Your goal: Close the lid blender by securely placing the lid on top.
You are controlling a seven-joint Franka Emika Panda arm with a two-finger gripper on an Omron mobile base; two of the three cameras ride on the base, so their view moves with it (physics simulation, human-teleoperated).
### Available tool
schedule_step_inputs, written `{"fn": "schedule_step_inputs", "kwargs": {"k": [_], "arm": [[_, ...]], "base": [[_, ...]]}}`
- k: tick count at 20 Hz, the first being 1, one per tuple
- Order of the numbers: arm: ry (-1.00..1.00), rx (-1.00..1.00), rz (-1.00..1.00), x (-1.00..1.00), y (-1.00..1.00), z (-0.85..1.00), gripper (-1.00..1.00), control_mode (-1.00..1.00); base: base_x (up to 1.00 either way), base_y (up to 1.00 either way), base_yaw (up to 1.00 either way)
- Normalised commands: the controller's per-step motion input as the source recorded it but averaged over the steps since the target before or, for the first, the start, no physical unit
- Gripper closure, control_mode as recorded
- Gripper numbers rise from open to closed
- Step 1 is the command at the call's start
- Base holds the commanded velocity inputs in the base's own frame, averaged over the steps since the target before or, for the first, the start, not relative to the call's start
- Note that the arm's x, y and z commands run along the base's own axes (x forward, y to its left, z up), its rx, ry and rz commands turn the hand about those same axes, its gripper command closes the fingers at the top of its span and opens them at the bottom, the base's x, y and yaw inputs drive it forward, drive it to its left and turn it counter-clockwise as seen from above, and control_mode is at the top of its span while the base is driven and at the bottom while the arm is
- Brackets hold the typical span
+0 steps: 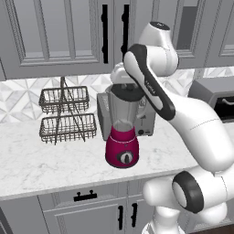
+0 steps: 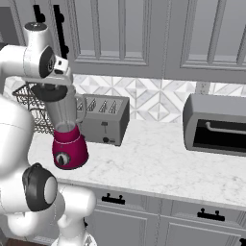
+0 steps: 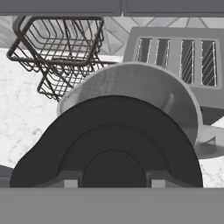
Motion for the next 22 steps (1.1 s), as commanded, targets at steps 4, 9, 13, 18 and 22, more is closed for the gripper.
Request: {"fn": "schedule_step_inputs", "kwargs": {"k": [4,9,13,18,22], "arm": [[-0.02,0.0,0.0,0.12,0.0,0.0,1.0,-1.0],[-0.01,0.0,-0.02,0.16,0.0,0.0,1.0,-1.0],[0.0,-0.01,-0.03,0.18,0.0,0.0,1.0,-1.0],[0.0,-0.01,-0.03,0.2,0.0,0.0,1.0,-1.0],[0.0,-0.01,-0.02,0.18,0.0,0.0,1.0,-1.0]], "base": [[0.0,0.0,0.0],[0.0,0.0,0.0],[0.0,0.0,0.0],[0.0,0.0,0.0],[0.0,0.0,0.0]]}}
